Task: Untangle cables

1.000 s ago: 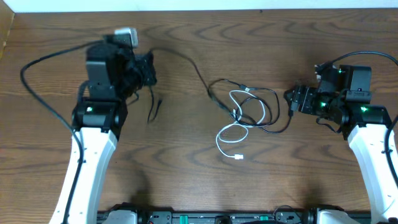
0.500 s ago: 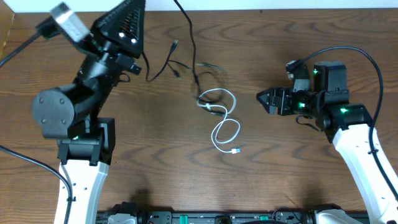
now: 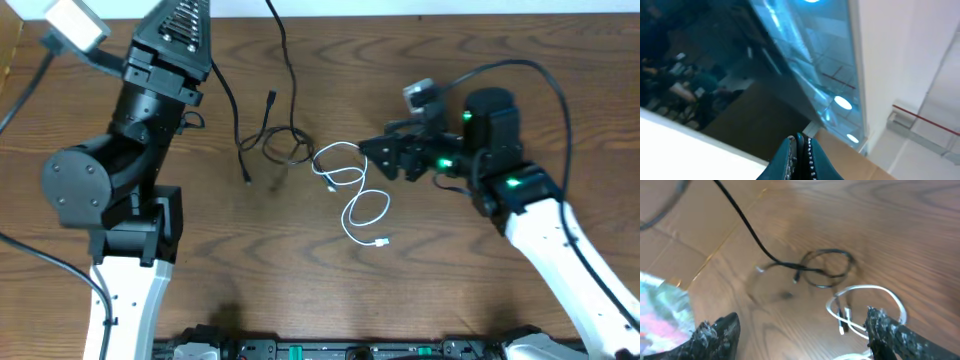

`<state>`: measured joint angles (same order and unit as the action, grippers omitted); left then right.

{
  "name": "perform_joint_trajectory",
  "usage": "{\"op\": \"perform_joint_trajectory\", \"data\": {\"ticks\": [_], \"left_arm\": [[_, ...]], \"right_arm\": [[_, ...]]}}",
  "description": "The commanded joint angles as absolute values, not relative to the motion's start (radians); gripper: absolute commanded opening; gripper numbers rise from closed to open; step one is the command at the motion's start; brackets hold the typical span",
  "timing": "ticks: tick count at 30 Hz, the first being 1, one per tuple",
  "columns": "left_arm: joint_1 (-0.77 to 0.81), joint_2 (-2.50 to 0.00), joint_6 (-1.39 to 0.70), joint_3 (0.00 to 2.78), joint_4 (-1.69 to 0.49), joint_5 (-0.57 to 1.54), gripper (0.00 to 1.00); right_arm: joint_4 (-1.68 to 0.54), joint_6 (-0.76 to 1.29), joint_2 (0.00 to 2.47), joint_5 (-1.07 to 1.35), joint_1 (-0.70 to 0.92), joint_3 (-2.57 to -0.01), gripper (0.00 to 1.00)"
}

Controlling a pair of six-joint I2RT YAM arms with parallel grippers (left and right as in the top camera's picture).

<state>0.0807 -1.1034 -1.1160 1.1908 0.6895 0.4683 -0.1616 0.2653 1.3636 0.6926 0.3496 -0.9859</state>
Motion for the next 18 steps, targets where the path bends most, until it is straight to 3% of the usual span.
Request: {"op": "perform_joint_trajectory", "data": {"ticks": [1, 10, 14, 17, 18], "left_arm": [[0.084, -1.092, -1.132, 1.275, 0.706, 0.459, 0.07], [0.084, -1.088, -1.132, 1.323, 0.706, 0.460, 0.08], [0.084, -1.089, -1.132, 1.323, 0.698, 0.463, 0.07], [0.084, -1.089, -1.132, 1.323, 0.698, 0.459, 0.07], [0.084, -1.089, -1.132, 1.323, 0.698, 0.459, 0.07]], "right_arm": [[-0.103, 0.318, 1.477, 0.699, 0.424, -0.992, 0.76], [0.062, 0.461, 1.708, 0.642, 0.493, -0.992, 0.69], [0.139, 0.486, 1.732, 0.606, 0.493, -0.992, 0.50], [0.177, 0.485, 1.735, 0.601, 0.495, -0.992, 0.40], [0.169, 0.481, 1.735, 0.580, 0.499, -0.992, 0.30]]}}
